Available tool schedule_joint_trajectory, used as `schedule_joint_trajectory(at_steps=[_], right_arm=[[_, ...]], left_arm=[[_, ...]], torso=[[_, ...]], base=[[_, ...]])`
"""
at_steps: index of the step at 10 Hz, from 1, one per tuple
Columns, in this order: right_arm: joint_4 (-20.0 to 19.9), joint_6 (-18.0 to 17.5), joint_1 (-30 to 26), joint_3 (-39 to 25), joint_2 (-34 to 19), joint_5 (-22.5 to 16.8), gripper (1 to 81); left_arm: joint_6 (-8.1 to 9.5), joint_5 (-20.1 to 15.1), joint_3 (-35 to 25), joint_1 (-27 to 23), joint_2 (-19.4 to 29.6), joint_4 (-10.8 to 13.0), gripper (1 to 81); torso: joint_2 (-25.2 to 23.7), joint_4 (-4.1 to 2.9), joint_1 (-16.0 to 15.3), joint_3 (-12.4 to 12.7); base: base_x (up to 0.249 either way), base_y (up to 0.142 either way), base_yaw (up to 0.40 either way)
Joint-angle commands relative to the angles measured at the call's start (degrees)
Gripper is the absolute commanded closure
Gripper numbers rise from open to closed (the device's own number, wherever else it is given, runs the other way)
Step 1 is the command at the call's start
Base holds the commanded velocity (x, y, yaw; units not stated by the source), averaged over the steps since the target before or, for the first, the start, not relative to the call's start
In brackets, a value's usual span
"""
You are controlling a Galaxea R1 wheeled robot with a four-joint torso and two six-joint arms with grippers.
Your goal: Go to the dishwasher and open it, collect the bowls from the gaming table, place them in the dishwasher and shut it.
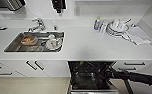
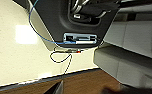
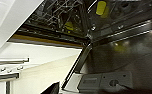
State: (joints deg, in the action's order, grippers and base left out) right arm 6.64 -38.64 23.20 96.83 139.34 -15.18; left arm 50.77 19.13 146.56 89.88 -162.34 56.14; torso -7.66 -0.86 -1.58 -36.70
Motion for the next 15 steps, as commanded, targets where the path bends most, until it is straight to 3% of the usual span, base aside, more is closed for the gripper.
schedule_joint_trajectory(at_steps=[1,5,6,7,8,12,13,14,15], right_arm=[[0.8,0.8,3.9,-11.4,-16.6,-8.1,1.0],[4.4,3.6,17.2,-14.0,-24.3,-8.5,1.0],[5.0,5.2,20.8,-14.0,-25.2,-8.1,1.0],[5.0,6.3,23.7,-13.9,-25.7,-7.9,1.0],[5.1,7.5,26.5,-12.8,-25.9,-6.4,1.0],[5.1,11.4,38.8,-7.3,-22.1,2.4,1.0],[5.1,12.4,41.2,-4.9,-19.6,3.9,1.0],[5.1,12.9,42.9,-2.9,-17.9,4.6,1.0],[5.1,13.5,44.3,-1.3,-16.3,5.2,1.0]], left_arm=[[-0.15,-2.7,5.7,0.5,-2.8,-4.6,1.0],[-0.24,-2.6,8.2,0.5,-4.0,-5.2,1.0],[-0.32,-2.6,8.2,0.5,-4.0,-5.2,1.0],[-0.41,-2.5,8.2,0.5,-4.0,-5.2,1.0],[-0.5,-2.4,8.2,0.4,-4.0,-5.2,1.0],[-0.59,-2.2,8.2,0.3,-3.9,-5.2,1.0],[-0.59,-2.2,8.2,0.2,-4.0,-5.2,1.0],[-0.59,-2.2,8.2,0.2,-4.0,-5.2,1.0],[-0.59,-2.3,8.2,0.3,-3.9,-5.2,1.0]], torso=[[0.0,0.0,0.0,0.0],[0.0,0.0,0.0,0.0],[-11.5,0.0,-7.4,0.0],[-5.9,-0.02,-3.8,0.0],[-6.8,-0.02,-4.2,0.0],[-14.5,0.0,-8.9,0.0],[-21.7,-0.02,-13.6,0.0],[-18.4,-0.02,-11.3,0.0],[-20.3,-0.02,-12.5,0.0]], base=[[0.0,0.0,0.0],[0.0,0.0,0.0],[0.0,0.0,0.0],[0.0,0.0,0.0],[0.0,0.0,0.0],[0.0,0.0,0.0],[0.0,0.0,0.0],[0.0,0.0,0.0],[0.0,0.0,0.0]])
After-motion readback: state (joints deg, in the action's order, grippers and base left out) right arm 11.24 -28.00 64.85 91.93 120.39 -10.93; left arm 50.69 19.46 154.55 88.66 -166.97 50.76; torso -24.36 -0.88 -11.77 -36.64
